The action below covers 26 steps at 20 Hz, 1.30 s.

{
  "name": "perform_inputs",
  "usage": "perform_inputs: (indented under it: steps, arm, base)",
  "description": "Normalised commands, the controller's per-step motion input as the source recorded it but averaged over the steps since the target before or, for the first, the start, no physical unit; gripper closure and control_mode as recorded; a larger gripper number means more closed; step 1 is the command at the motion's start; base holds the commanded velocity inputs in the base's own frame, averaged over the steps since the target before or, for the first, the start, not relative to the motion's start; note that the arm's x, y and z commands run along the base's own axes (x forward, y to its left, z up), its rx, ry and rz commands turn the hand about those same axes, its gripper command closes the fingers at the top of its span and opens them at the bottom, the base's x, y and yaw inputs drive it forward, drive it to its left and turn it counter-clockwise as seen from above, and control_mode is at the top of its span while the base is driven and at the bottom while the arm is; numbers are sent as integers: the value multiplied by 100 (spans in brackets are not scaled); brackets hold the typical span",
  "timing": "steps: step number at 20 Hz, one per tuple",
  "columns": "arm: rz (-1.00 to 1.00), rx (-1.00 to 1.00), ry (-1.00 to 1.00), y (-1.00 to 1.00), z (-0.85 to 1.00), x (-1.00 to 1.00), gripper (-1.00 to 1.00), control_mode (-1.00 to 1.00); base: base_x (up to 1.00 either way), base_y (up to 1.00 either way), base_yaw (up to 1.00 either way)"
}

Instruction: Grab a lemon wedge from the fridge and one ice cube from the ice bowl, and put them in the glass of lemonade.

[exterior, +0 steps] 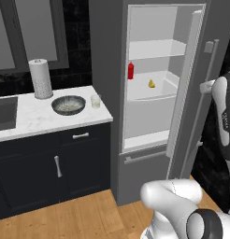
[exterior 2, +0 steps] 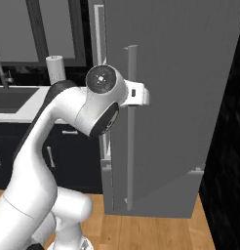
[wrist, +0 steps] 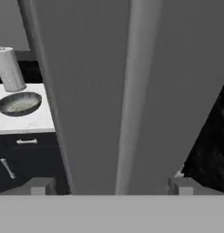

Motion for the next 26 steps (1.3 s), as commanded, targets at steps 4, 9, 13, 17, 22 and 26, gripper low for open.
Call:
perform_inputs:
  steps: [4,9,13,17,22,26]
  arm:
    - [14,-46,0,48,23,-41,-100,-100]
    - [17,-44,0,56,-4,-6,-100,-100]
    - [6,-33,1,90,-28,0,-100,-100]
    - [0,-25,11,96,-14,10,-100,-100]
    - [-3,-14,13,34,-2,35,-100,-100]
    - [-5,-9,1,0,-4,56,-100,-100]
  base:
    - [0,0,0]
    - [0,0,0]
    - [0,0,0]
    - [0,0,0]
    - [0,0,0]
    - [0,0,0]
